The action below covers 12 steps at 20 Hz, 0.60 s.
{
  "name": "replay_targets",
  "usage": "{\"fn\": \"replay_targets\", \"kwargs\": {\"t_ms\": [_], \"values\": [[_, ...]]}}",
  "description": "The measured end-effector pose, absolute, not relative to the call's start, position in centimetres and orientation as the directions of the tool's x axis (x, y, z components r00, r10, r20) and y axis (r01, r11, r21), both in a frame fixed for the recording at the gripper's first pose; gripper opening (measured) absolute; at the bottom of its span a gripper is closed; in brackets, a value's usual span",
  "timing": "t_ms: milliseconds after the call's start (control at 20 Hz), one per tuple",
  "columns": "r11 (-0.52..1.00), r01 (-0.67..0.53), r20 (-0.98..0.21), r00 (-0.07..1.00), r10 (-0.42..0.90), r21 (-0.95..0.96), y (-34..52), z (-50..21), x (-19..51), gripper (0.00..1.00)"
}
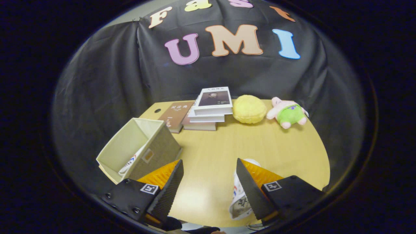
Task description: Open the storage box then place both shoes into the box .Put the left shoe in first, then the right shoe, with the right side of both shoes facing outward in a uniform manner.
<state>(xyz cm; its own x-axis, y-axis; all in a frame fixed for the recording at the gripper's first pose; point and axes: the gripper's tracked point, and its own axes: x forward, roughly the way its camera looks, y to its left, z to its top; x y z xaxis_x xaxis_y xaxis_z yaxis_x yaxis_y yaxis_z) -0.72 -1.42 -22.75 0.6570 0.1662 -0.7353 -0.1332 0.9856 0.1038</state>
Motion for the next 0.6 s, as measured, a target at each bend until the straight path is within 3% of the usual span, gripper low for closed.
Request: {"fn": "replay_targets", "kwargs": {"t_ms": [600], "values": [[0.997,-0.070,-0.839,0.544,0.033,-0.007,-11.9,-29.0,-4.5,1.00]]}}
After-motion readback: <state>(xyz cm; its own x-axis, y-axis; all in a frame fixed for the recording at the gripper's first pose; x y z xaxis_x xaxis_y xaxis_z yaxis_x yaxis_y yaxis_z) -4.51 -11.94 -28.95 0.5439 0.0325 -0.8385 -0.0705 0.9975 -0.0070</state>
